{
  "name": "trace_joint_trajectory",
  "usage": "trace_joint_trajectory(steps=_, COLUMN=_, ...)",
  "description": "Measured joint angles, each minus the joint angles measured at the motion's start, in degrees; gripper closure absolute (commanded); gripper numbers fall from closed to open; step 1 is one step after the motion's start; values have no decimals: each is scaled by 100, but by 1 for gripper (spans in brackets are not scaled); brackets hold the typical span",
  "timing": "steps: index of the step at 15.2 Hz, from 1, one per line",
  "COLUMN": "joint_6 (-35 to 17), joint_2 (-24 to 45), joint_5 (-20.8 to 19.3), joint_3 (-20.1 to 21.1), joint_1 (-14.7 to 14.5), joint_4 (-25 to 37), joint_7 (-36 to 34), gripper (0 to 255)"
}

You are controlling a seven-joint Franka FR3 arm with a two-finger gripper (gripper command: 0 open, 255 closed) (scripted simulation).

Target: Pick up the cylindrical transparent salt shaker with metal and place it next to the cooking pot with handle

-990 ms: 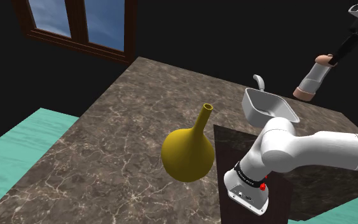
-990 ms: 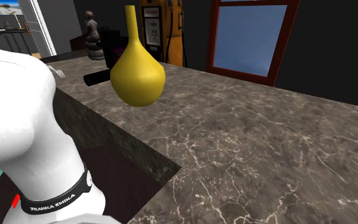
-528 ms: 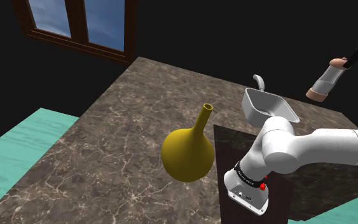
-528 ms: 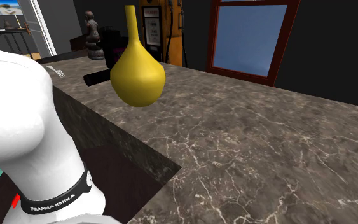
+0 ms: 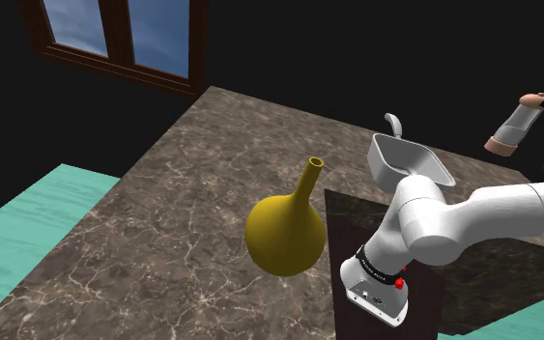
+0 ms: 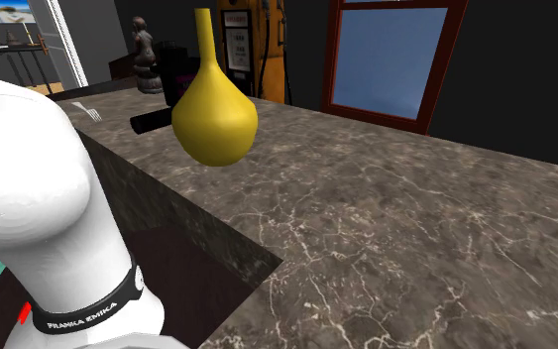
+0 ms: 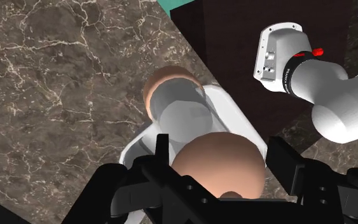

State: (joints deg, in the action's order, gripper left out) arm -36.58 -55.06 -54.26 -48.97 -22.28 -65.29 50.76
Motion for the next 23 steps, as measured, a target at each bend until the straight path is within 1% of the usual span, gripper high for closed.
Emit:
trace_joint_trajectory(steps=2, joint_6=-81, joint_2=-123, joint_5=-57, joint_3=-17, joint_1=48, joint_4=-158, joint_7=15, gripper=255)
trace_joint_trajectory(steps=9, joint_6=-419, joint_2=-760, joint_5=17, joint_3=122, joint_1=432, joint_4=-1224, joint_7=-373, gripper=255)
trace_joint_trajectory(steps=23, joint_6=-989, joint_2=-1780, joint_5=-112, joint_3=44, joint_1=931, joint_4=-2813, joint_7=-787, gripper=255)
